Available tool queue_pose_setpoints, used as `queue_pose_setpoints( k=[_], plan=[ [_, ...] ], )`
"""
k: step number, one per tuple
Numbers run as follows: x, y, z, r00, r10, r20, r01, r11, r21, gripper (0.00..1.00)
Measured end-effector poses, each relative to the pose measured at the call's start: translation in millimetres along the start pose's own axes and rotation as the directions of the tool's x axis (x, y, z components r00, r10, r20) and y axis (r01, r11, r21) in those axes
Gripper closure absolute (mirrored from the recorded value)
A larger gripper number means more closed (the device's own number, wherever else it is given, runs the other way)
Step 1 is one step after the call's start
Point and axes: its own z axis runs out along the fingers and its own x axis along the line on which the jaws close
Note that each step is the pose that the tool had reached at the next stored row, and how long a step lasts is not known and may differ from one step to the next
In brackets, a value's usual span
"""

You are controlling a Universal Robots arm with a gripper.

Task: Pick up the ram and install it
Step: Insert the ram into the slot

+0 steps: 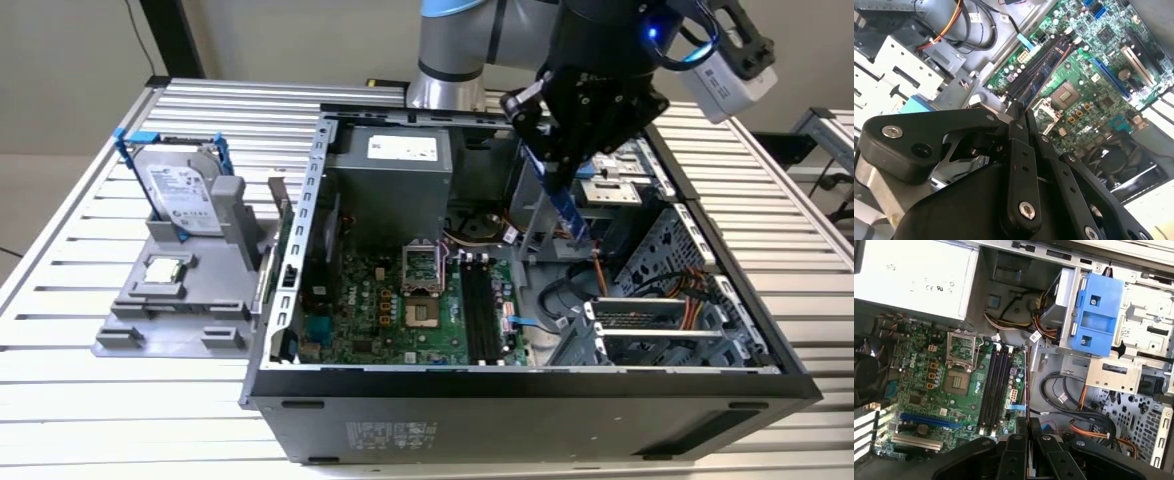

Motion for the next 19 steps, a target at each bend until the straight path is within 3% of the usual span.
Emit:
queue_pose_setpoints(
  k=[4, 8, 11, 12, 13, 16, 17, 19],
  plan=[
    [0.0, 0.0, 0.1, 0.9987, 0.052, 0.0008, -0.052, 0.9987, 0.0023, 1.00],
    [0.0, 0.0, 0.3, 0.9946, 0.104, 0.0017, -0.104, 0.9946, 0.0047, 1.00],
    [0.0, 0.0, 0.4, 0.9898, 0.142, 0.0024, -0.142, 0.9898, 0.0065, 1.00],
    [0.1, 0.0, 1.1, 0.9804, 0.197, 0.0036, -0.197, 0.9804, 0.0088, 1.00],
    [0.1, 0.0, 1.3, 0.9777, 0.210, 0.0038, -0.210, 0.9777, 0.0096, 1.00],
    [0.1, 0.0, 2.2, 0.9751, 0.222, 0.0042, -0.222, 0.9750, 0.0100, 1.00],
    [0.2, -0.1, 2.5, 0.9746, 0.224, 0.0049, -0.224, 0.9746, 0.0053, 1.00],
    [0.3, -0.1, 6.1, 0.9738, 0.227, 0.0053, -0.227, 0.9738, 0.0040, 1.00]
  ],
)
